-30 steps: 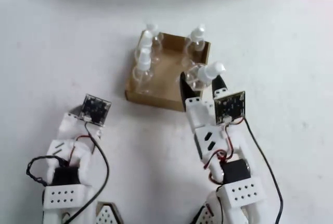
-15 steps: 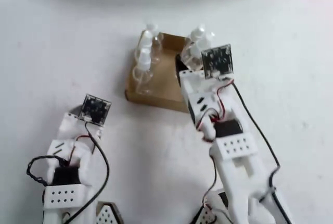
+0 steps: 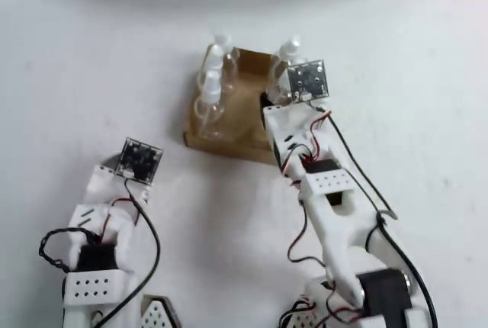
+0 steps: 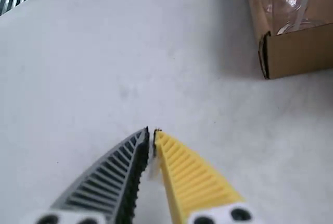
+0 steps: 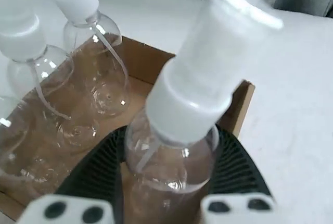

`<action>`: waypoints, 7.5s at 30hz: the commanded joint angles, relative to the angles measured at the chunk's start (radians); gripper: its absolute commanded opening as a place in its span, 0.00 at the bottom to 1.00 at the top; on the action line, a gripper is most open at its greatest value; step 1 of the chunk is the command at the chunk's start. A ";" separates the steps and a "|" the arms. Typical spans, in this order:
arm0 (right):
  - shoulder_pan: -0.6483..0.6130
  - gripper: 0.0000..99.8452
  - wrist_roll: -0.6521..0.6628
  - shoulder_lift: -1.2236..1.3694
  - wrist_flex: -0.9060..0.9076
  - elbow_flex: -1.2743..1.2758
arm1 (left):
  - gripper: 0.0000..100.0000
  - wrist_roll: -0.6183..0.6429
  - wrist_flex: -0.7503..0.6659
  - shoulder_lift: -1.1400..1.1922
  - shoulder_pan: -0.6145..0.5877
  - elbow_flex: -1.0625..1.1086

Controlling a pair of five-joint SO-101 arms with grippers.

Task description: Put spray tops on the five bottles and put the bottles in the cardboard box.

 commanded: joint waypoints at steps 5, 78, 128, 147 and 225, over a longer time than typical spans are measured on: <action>0.039 0.01 0.014 0.065 -0.099 -0.060 | 0.02 -0.012 -0.028 0.008 0.008 -0.005; -0.033 0.12 0.152 0.082 -0.048 -0.011 | 0.02 -0.012 -0.028 0.008 0.008 -0.005; -0.058 0.37 0.091 0.076 0.007 -0.015 | 0.02 -0.012 -0.028 0.008 0.008 -0.005; -0.056 0.37 0.081 -0.028 0.015 0.008 | 0.02 -0.012 -0.028 0.008 0.008 -0.005; 0.107 0.03 0.080 -1.540 1.213 0.717 | 0.02 -0.012 -0.020 0.008 0.008 -0.005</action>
